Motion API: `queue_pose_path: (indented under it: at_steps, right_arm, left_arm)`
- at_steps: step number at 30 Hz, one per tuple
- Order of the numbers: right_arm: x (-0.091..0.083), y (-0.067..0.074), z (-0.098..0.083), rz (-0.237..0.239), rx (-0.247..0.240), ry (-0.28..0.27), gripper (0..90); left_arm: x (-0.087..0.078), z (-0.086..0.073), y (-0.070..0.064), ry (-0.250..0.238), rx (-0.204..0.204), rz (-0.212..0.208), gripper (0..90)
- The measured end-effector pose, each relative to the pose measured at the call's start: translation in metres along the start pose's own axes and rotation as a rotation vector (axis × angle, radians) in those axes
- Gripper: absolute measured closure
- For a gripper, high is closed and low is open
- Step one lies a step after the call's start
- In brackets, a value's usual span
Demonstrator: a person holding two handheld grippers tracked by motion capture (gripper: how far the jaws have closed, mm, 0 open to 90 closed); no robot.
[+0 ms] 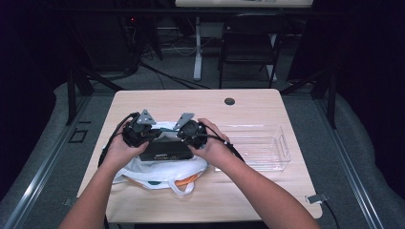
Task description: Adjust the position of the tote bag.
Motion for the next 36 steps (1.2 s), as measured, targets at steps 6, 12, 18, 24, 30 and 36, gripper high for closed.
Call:
queue_pose_path:
  at_steps: [6,12,18,24,30,36]
  right_arm:
    - [0.005,-0.003,-0.002,-0.01,-0.002,0.008,82.3]
    - [0.01,-0.006,-0.003,-0.017,-0.006,0.02,83.0]
    - [0.013,-0.009,-0.003,-0.027,-0.007,0.033,83.4]
    - [0.016,-0.011,-0.004,-0.029,0.005,0.031,83.4]
    - [0.017,-0.012,-0.003,-0.029,0.013,0.03,83.5]
    - [0.017,-0.012,-0.003,-0.027,0.018,0.03,83.5]
  left_arm:
    - [0.005,0.0,0.001,0.006,-0.007,-0.004,85.9]
    - [0.009,0.0,0.002,0.011,-0.012,-0.006,86.0]
    - [0.009,0.001,0.002,0.009,-0.02,0.0,81.8]
    - [-0.003,0.001,0.007,-0.007,-0.031,0.025,66.4]
    - [-0.02,-0.001,0.01,0.005,-0.024,0.035,53.5]
    - [-0.032,-0.015,0.019,0.031,-0.045,0.06,51.3]
Point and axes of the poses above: each handheld gripper's, and its own axes: x roughly forward along the jaws, z roughly out of its top, y roughly to its left, the point moved 3 cm from there along x, roughly forward along the jaws, and after that the axes turned 9 degrees about -y, right-handed, at the moved point
